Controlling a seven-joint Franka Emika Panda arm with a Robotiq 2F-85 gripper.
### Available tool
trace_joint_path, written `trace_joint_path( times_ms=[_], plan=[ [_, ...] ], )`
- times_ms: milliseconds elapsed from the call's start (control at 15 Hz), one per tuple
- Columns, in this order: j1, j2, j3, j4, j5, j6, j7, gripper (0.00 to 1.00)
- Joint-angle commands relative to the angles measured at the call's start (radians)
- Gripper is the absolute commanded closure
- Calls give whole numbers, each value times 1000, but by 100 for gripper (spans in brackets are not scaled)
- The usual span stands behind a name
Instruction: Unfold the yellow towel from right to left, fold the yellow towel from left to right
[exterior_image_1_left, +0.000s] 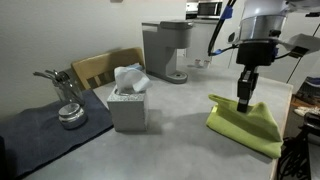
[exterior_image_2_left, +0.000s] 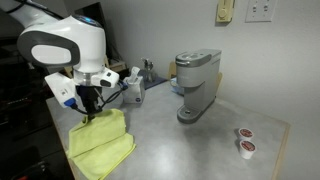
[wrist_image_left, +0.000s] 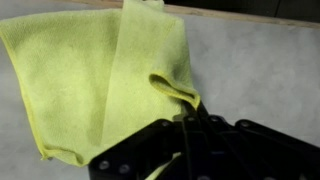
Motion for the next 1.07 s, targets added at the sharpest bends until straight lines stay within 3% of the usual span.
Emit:
trace_joint_path(
  times_ms=[0, 333, 600, 1000],
  plan=[
    [37, 19, 36, 15, 10, 60, 94, 99],
    [83, 65, 85, 59, 7, 149, 255, 99],
    [105, 116, 116, 113, -6, 148, 313, 99],
    [84, 197, 156, 195, 60, 18, 84, 99]
  ],
)
